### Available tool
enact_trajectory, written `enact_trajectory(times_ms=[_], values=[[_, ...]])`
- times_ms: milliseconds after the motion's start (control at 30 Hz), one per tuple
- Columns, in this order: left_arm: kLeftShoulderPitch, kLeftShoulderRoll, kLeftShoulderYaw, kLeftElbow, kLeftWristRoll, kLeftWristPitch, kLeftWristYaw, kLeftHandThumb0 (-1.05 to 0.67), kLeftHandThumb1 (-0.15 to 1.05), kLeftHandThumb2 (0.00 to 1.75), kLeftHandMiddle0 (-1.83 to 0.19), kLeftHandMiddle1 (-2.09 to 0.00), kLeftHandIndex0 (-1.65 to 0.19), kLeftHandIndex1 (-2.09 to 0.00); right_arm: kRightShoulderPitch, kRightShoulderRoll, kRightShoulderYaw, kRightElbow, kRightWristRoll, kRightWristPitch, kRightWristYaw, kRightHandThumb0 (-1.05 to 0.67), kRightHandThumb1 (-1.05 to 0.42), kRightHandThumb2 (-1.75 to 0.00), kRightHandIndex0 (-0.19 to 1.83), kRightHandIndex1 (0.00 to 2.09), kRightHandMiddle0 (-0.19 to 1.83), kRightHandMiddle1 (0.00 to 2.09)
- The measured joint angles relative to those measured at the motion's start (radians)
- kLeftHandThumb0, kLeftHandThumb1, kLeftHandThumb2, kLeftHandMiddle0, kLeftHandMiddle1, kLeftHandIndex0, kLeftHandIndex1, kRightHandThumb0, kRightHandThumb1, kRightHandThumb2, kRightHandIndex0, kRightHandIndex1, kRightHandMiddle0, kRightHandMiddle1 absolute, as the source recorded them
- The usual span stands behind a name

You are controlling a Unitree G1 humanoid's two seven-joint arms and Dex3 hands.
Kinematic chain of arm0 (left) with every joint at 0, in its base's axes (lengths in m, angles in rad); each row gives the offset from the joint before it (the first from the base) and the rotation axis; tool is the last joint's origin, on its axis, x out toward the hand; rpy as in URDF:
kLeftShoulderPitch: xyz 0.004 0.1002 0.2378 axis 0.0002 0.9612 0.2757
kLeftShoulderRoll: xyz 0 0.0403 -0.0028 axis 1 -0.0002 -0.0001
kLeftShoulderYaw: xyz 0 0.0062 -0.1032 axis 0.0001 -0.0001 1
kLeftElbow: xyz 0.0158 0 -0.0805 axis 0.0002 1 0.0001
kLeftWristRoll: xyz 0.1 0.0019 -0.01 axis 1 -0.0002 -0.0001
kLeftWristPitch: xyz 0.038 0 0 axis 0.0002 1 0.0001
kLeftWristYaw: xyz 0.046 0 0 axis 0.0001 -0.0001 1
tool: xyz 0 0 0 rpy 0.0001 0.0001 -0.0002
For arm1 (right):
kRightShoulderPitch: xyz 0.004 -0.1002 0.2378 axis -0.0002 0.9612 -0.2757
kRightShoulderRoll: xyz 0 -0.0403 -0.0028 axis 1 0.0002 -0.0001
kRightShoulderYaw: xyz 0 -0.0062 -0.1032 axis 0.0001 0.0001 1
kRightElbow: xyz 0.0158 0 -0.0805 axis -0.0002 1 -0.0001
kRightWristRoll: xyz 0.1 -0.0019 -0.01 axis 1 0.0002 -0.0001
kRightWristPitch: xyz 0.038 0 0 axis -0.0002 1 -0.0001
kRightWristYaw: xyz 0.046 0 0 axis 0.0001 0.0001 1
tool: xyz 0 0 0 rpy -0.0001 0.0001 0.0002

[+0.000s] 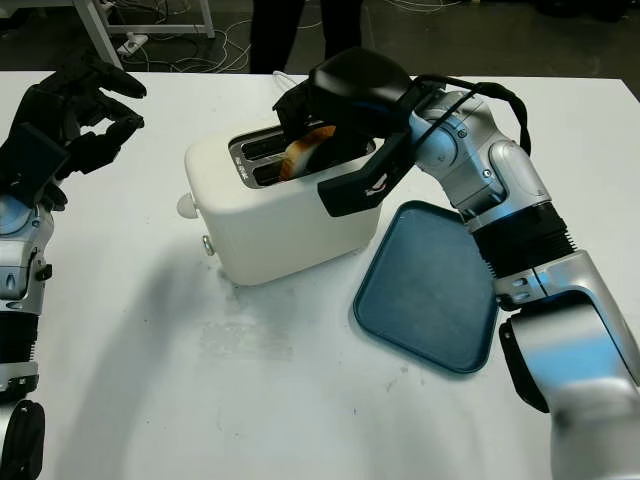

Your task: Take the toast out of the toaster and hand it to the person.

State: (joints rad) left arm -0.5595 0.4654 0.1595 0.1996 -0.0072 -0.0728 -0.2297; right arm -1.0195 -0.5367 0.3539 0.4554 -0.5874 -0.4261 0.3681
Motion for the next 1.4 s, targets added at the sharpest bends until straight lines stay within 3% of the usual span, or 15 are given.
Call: enact_trajectory(times_ms=[367,500,667,733,800,1100,1267,1400], values=[[0.0,0.0,0.001,0.013,-0.003,-0.005,-0.004,-1.05,0.92,0.2,-0.31,-1.47,-0.32,-1.36,-0.129,0.015,-0.115,0.123,0.11,0.045,0.006,-0.35,-0.92,-0.21,1.05,1.75,0.8,1.75],[0.0,0.0,0.001,0.013,-0.004,-0.005,-0.007,-1.05,0.92,0.2,-0.31,-1.48,-0.32,-1.37,-0.186,0.012,-0.158,0.19,0.155,0.046,0.003,-0.46,-0.92,-0.24,1.07,1.75,0.82,1.75],[0.0,0.0,0.002,0.013,-0.004,-0.007,-0.007,-1.05,0.92,0.19,-0.32,-1.48,-0.33,-1.38,-0.247,-0.001,-0.207,0.301,0.172,0.063,-0.084,-0.47,-0.92,-0.24,1.05,1.75,0.8,1.74],[0.001,0.0,0.002,0.013,-0.004,-0.007,-0.007,-1.05,0.92,0.2,-0.32,-1.49,-0.32,-1.38,-0.272,-0.006,-0.227,0.359,0.172,0.105,-0.13,-0.48,-0.92,-0.23,0.99,1.74,0.82,1.53],[0.002,0.0,0.002,0.013,-0.004,-0.007,-0.007,-1.05,0.92,0.2,-0.32,-1.49,-0.31,-1.39,-0.289,-0.01,-0.238,0.414,0.172,0.142,-0.193,-0.45,-0.92,-0.27,0.98,1.74,0.75,1.68],[0.004,0.0,0.005,0.013,-0.004,-0.009,-0.007,-1.05,0.92,0.18,-0.33,-1.49,-0.33,-1.39,-0.3,-0.004,-0.278,0.733,0.201,0.203,-0.392,-0.28,-0.92,-0.3,0.85,1.75,0.57,1.74],[0.004,0.0,0.005,0.013,-0.004,-0.008,-0.007,-1.05,0.92,0.19,-0.32,-1.49,-0.31,-1.4,-0.264,0.016,-0.334,0.816,0.264,0.239,-0.441,-0.16,-0.92,-0.33,0.81,1.75,0.46,1.74],[0.004,0.0,0.005,0.014,-0.004,-0.009,-0.007,-1.05,0.92,0.2,-0.32,-1.49,-0.31,-1.4,-0.231,0.04,-0.378,0.842,0.315,0.301,-0.444,-0.14,-0.92,-0.35,0.65,1.75,0.27,1.74]])
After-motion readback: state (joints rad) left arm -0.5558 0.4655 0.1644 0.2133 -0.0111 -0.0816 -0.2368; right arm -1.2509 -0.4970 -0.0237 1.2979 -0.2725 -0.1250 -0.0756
